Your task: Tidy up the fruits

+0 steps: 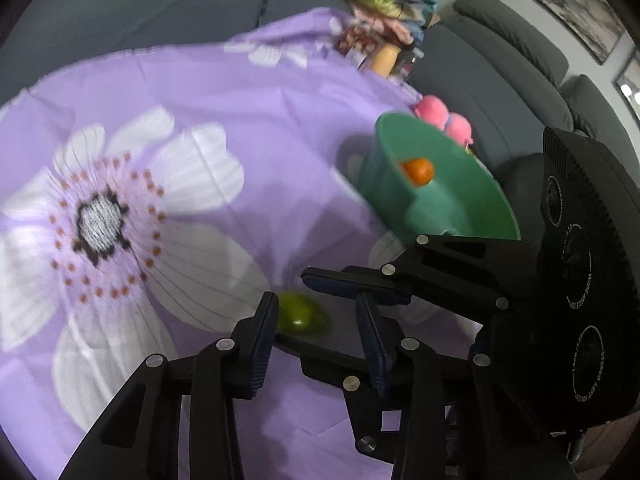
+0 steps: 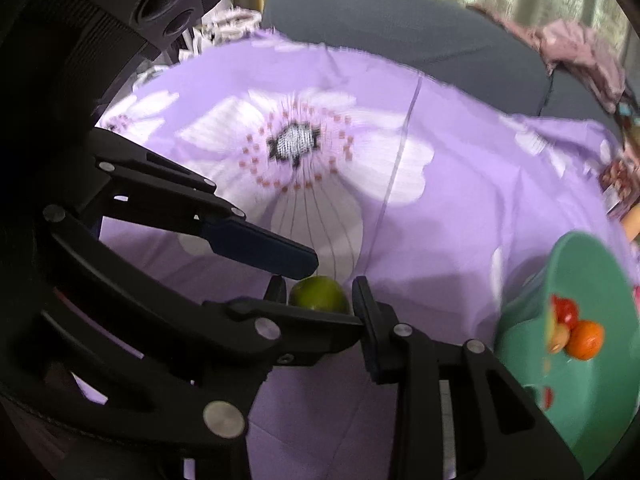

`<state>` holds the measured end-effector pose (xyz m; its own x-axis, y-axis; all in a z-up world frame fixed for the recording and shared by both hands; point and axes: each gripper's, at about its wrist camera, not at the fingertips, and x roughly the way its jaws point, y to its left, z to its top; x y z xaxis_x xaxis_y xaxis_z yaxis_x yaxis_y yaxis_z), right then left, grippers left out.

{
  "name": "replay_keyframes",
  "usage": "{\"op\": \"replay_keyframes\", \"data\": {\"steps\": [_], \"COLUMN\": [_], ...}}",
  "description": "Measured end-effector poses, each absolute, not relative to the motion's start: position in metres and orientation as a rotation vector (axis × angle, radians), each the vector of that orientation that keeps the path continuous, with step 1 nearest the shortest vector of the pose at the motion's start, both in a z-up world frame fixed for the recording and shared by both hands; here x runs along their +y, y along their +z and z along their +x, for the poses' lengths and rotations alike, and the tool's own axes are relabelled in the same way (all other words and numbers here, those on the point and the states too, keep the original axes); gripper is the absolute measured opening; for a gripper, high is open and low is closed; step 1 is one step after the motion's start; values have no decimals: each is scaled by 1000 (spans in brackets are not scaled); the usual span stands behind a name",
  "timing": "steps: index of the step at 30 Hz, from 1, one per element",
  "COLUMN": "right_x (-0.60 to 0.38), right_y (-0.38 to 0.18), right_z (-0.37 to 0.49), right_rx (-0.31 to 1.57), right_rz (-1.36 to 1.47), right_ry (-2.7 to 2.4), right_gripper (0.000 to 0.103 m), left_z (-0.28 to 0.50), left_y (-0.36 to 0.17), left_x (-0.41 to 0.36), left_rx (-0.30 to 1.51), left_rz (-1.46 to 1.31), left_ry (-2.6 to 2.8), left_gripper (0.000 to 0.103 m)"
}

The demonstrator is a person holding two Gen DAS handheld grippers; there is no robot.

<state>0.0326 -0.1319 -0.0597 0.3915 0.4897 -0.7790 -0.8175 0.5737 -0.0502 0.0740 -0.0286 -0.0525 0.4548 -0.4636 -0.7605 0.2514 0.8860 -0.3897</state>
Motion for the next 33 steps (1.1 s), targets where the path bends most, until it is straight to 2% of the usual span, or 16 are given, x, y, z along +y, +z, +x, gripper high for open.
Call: {"op": "replay_keyframes", "data": {"steps": [12, 26, 28, 29, 30, 31, 32, 33], "right_x": [-203, -283, -289, -292, -293, -296, -300, -303], "right_y": [-5, -8, -10, -10, -10, -9, -9, -8], "right_z": [43, 77, 79, 79, 79, 78, 76, 76], "right_rx": [632, 688, 699, 697, 696, 689, 681, 676], "right_rz": [-328, -126, -116, -113, -115, -120, -121, -120], "right_ry": [752, 589, 575, 572, 567, 550, 527, 512], "right_gripper": [35, 35, 38, 43, 54, 61, 76, 85], "left_z": [87, 120, 120, 119, 118, 115, 113, 111], "left_y": [12, 19, 19, 20, 21, 24, 28, 32], "left_x": [-94, -184, -185, -185, -185, -184, -182, -180], "left_rx": [903, 934, 937, 937, 933, 922, 910, 902], "left_rz": [-42, 72, 85, 84, 85, 88, 92, 96], "left_ry": [-479, -498, -462, -449, -438, -427, -415, -400], "left_gripper": [41, 41, 51, 67, 82, 87, 92, 97]}}
